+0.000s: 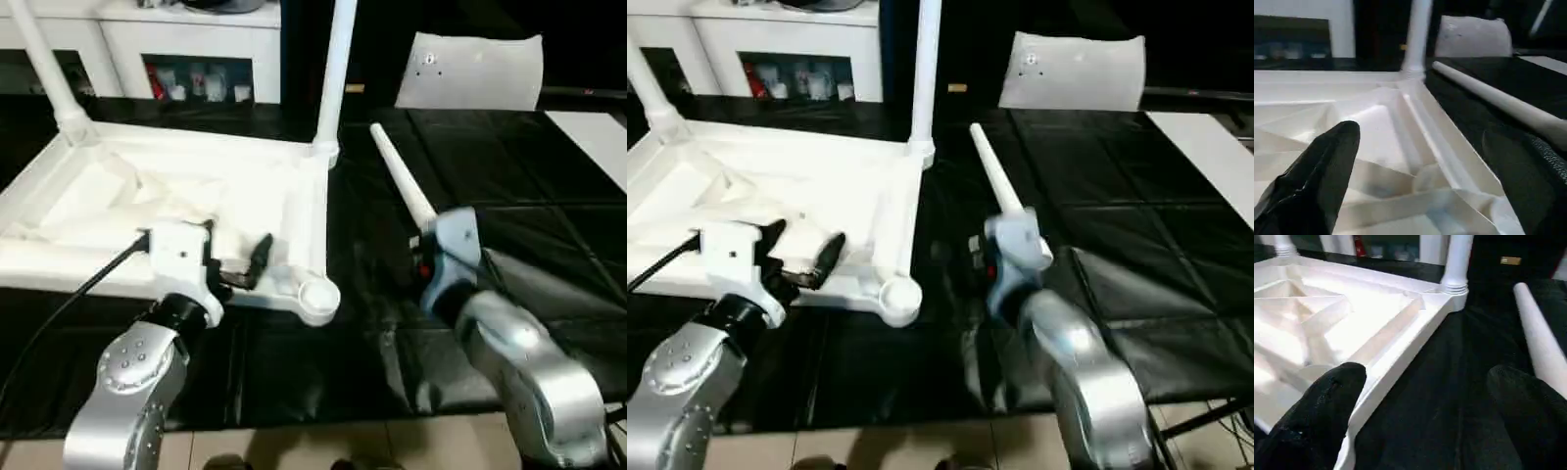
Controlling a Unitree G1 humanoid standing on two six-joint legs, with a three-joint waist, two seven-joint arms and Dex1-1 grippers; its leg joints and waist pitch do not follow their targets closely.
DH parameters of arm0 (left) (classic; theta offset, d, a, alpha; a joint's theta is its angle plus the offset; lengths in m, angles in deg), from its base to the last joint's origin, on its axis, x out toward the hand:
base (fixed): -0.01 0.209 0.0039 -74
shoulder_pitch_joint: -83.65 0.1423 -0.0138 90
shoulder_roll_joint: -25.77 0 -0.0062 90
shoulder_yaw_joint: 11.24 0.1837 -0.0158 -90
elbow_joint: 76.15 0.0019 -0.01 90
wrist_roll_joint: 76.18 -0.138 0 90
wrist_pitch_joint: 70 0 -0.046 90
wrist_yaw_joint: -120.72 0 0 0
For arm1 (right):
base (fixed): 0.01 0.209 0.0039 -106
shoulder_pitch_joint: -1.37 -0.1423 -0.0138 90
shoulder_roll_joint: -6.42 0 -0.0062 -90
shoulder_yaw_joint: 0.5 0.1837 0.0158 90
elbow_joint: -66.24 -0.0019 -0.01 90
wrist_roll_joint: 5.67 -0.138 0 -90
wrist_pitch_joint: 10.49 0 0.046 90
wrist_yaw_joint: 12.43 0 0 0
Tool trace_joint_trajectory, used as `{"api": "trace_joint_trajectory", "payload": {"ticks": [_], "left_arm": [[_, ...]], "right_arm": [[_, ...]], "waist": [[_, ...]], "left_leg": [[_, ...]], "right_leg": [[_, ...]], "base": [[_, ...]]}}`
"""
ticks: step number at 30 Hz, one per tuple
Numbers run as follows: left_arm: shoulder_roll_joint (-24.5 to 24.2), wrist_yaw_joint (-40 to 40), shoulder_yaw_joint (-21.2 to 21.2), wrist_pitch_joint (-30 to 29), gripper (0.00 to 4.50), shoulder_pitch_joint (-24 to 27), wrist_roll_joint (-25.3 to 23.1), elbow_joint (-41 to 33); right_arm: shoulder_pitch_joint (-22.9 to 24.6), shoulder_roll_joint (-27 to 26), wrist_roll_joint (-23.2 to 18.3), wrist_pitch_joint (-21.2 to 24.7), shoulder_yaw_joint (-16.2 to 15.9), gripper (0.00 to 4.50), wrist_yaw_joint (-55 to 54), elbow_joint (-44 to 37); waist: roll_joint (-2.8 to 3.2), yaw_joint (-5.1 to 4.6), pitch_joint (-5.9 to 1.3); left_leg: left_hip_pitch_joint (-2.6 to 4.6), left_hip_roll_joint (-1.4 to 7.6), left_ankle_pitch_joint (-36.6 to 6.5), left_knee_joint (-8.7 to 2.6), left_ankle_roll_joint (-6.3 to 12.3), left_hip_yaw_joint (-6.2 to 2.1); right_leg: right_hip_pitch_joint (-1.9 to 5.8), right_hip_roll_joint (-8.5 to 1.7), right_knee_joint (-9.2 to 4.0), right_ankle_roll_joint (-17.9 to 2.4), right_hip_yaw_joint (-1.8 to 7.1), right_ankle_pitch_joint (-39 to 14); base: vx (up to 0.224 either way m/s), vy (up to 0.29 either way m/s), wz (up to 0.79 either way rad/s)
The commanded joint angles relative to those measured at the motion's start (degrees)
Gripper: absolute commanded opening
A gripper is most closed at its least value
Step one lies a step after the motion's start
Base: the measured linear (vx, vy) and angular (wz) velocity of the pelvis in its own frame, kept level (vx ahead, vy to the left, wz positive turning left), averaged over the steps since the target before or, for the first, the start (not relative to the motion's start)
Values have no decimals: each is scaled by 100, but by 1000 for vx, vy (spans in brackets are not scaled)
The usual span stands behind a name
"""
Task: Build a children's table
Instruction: Rotate table base, then pick table leg
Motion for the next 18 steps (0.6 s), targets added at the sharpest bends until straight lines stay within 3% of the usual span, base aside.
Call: {"api": "trace_joint_trajectory", "payload": {"ticks": [1, 3, 4, 5, 6, 8, 12, 16, 18], "left_arm": [[-159, -194, 35, -154, 447, -139, 46, -114], [-688, -675, 177, -560, 447, -318, 188, -207], [-738, -718, 192, -598, 447, -333, 204, -218], [-876, -853, 232, -715, 447, -366, 280, -267], [-976, -939, 258, -812, 447, -384, 350, -307], [-1247, -1208, 336, -1079, 447, -453, 562, -449], [-1438, -1463, 340, -1412, 447, -614, 924, -631], [-1494, -1554, 339, -1544, 447, -729, 1084, -683], [-1587, -1651, 422, -1614, 447, -813, 1118, -672]], "right_arm": [[-146, 16, 102, 157, 150, 450, -102, 173], [-645, 23, 156, 230, 224, 450, -215, 610], [-691, 25, 157, 235, 231, 450, -226, 652], [-851, 47, 173, 234, 235, 450, -237, 808], [-972, 68, 186, 236, 235, 450, -240, 933], [-1330, 152, 268, 218, 214, 450, -244, 1342], [-1735, 253, 363, 275, 216, 450, -254, 1847], [-1968, 323, 460, 261, 197, 450, -276, 2197], [-2346, 371, 600, 336, 225, 450, -446, 2797]], "waist": [[90, -16, -252], [96, -11, -311], [98, -14, -315], [128, -2, -348], [120, 0, -375], [148, 8, -415], [137, 35, -408], [143, 40, -400], [145, 36, -396]], "left_leg": [[-52, 293, -1343, -514, -86, -61], [-141, 266, -904, -495, -69, -32], [-146, 249, -839, -488, -85, -20], [-155, 252, -619, -455, -124, 8], [-190, 264, -240, -438, -110, 30], [-217, 244, 117, -411, -97, 57], [-235, 245, 179, -401, -166, 108], [-240, 263, 52, -410, -211, 121], [-232, 257, -112, -412, -244, 131]], "right_leg": [[72, -551, -583, -516, 360, -2046], [100, -527, -484, -669, 345, -1381], [92, -517, -467, -690, 341, -1304], [102, -519, -433, -756, 346, -919], [124, -506, -381, -842, 346, -314], [133, -482, -317, -963, 326, 274], [159, -466, -300, -1071, 332, 547], [177, -473, -314, -1102, 331, 351], [169, -469, -347, -1070, 324, 14]], "base": [[0, 0, 0], [0, 0, 0], [0, 0, 0], [0, 0, 0], [0, 0, 0], [0, 0, 0], [0, 0, 0], [0, 0, 0], [0, 0, 0]]}}
